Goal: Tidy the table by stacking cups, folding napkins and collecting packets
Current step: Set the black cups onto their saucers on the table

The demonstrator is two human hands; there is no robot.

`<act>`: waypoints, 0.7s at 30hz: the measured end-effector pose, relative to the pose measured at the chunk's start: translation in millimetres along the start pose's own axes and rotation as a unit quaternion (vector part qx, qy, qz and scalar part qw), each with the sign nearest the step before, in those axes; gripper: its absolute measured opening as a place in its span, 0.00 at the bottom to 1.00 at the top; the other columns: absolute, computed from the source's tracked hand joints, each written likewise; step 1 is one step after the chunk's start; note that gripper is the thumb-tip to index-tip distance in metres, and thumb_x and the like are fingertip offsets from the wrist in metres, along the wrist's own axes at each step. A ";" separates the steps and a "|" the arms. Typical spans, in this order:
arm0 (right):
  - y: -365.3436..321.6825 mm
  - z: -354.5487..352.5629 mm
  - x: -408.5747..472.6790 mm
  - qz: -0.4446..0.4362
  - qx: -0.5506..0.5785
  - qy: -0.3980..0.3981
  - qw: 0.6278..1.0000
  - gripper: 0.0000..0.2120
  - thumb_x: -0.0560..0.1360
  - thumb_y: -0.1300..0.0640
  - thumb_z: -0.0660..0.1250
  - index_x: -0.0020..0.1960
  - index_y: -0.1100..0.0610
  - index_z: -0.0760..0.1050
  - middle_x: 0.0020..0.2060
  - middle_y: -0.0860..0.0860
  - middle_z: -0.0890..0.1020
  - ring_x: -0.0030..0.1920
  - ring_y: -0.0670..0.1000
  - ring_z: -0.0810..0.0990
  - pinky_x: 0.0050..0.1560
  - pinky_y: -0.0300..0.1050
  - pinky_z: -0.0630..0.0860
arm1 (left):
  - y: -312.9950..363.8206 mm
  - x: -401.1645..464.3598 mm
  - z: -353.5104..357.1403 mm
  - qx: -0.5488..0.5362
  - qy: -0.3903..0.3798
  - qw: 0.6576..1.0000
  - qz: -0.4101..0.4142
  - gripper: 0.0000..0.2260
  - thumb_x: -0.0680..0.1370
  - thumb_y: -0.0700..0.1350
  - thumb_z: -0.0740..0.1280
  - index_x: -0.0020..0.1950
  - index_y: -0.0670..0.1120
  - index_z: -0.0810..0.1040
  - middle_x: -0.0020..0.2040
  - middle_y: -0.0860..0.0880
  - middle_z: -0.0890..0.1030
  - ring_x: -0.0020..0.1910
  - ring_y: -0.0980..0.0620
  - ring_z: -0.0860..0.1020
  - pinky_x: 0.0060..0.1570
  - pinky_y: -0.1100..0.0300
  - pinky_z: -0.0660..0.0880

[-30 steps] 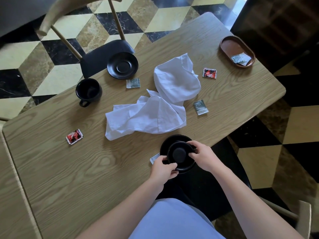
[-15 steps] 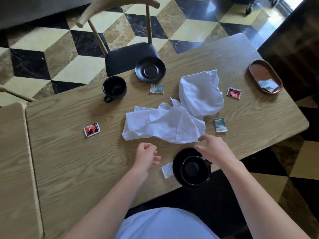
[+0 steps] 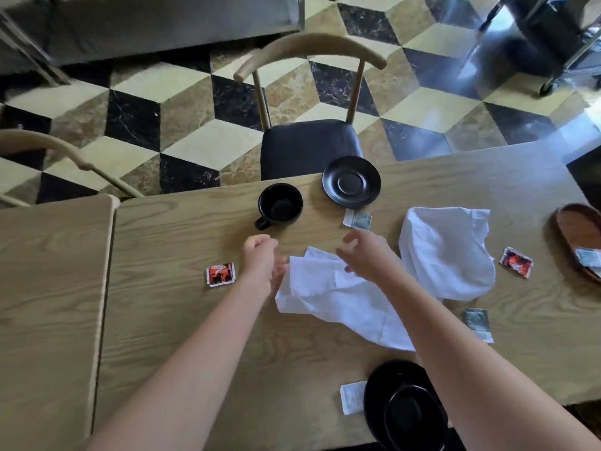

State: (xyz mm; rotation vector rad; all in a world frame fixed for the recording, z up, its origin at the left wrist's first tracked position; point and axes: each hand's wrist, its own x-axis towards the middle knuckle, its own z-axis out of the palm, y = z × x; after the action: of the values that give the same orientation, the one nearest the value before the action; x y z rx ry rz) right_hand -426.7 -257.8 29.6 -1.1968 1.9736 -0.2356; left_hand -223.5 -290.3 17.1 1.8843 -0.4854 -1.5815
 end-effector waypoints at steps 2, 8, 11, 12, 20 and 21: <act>-21.1 6.8 24.8 -0.005 0.043 -0.009 0.999 0.21 0.76 0.49 0.68 0.66 0.57 0.73 0.50 0.52 0.82 0.40 0.52 0.87 0.46 0.55 0.84 | 14.7 22.4 3.2 -0.038 0.032 0.999 -0.015 0.13 0.79 0.42 0.66 0.63 0.50 0.72 0.47 0.49 0.75 0.39 0.48 0.78 0.36 0.56 0.80; -62.1 37.8 88.7 0.022 0.179 -0.052 0.982 0.27 0.77 0.54 0.68 0.75 0.53 0.67 0.51 0.54 0.82 0.47 0.57 0.86 0.49 0.55 0.84 | 35.2 68.6 10.9 -0.066 0.035 0.996 -0.049 0.28 0.76 0.47 0.73 0.74 0.52 0.67 0.59 0.49 0.73 0.49 0.43 0.80 0.40 0.53 0.82; -71.0 47.6 105.4 0.047 0.237 -0.064 0.968 0.27 0.78 0.56 0.68 0.75 0.50 0.68 0.47 0.52 0.82 0.48 0.59 0.86 0.47 0.51 0.85 | 32.1 83.8 12.6 -0.073 0.033 0.996 -0.041 0.28 0.76 0.43 0.73 0.74 0.50 0.69 0.55 0.51 0.74 0.44 0.52 0.78 0.43 0.52 0.83; -72.7 49.6 109.9 0.054 0.245 -0.066 0.966 0.26 0.78 0.56 0.68 0.75 0.49 0.68 0.47 0.53 0.82 0.49 0.59 0.86 0.46 0.51 0.85 | 30.5 88.4 13.1 -0.075 0.035 0.996 -0.037 0.27 0.76 0.42 0.72 0.73 0.49 0.70 0.53 0.51 0.75 0.44 0.54 0.77 0.45 0.51 0.83; -74.1 57.1 126.6 0.087 0.299 -0.091 0.946 0.20 0.78 0.60 0.63 0.69 0.52 0.75 0.49 0.53 0.83 0.43 0.56 0.88 0.40 0.49 0.86 | 26.7 101.8 19.1 -0.061 0.015 0.998 0.007 0.13 0.76 0.37 0.70 0.59 0.45 0.79 0.60 0.42 0.79 0.55 0.46 0.81 0.48 0.49 0.83; -73.5 56.6 126.8 0.086 0.303 -0.088 0.945 0.19 0.77 0.61 0.62 0.67 0.53 0.76 0.48 0.53 0.83 0.42 0.56 0.88 0.40 0.50 0.86 | 27.9 101.3 20.6 -0.057 0.021 0.998 0.012 0.11 0.75 0.36 0.70 0.56 0.47 0.80 0.60 0.43 0.79 0.57 0.46 0.81 0.49 0.49 0.84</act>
State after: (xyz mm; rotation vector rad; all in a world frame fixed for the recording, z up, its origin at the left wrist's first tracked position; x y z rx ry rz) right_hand -367.4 -386.9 -37.3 -0.6192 1.6571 -0.5765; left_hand -218.8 -380.0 -41.2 1.8158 -0.3910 -1.5179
